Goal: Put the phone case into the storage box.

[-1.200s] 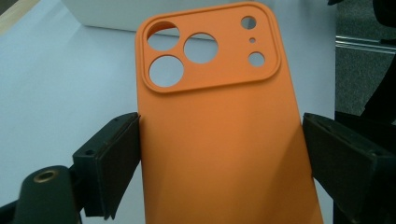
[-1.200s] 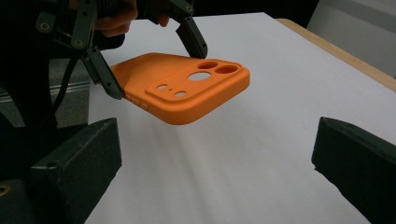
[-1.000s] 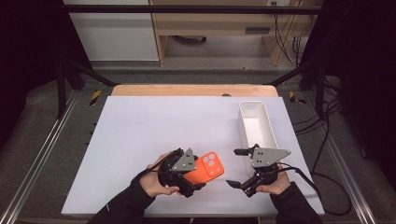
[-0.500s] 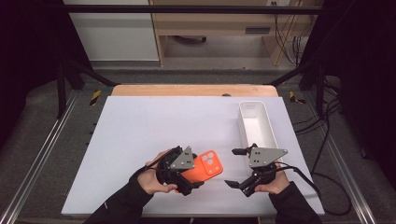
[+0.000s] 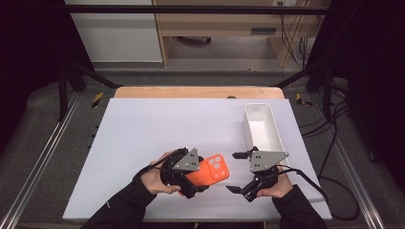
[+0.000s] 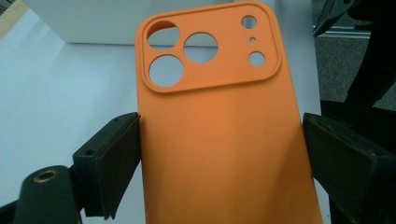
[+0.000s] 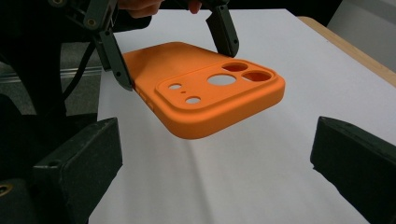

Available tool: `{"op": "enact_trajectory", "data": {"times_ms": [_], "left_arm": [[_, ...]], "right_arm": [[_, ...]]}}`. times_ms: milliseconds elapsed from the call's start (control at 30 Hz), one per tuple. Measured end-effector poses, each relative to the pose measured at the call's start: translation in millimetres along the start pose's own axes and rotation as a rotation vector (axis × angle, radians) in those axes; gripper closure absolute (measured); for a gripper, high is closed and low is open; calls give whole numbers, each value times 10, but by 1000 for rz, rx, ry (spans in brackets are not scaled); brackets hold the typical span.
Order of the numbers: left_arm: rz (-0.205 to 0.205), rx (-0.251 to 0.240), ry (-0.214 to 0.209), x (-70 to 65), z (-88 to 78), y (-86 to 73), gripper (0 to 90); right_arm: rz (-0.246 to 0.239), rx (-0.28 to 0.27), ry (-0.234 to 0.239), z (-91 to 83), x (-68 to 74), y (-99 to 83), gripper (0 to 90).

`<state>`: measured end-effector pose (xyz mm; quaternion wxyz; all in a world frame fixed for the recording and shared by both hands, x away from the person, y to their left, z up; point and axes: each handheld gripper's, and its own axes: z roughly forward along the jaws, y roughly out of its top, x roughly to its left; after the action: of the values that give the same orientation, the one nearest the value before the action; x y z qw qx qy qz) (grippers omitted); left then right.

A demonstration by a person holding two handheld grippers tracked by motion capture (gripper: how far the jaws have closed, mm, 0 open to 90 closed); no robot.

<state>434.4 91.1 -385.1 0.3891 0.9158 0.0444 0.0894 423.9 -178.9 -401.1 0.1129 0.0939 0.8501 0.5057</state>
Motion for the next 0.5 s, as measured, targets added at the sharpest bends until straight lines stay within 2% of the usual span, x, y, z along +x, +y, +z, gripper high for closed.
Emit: {"op": "enact_trajectory", "data": {"times_ms": [500], "left_arm": [[38, 4, -13, -66, 0, 74, 134]], "right_arm": [[-9, 1, 33, 78, 13, 52, 32]]}}
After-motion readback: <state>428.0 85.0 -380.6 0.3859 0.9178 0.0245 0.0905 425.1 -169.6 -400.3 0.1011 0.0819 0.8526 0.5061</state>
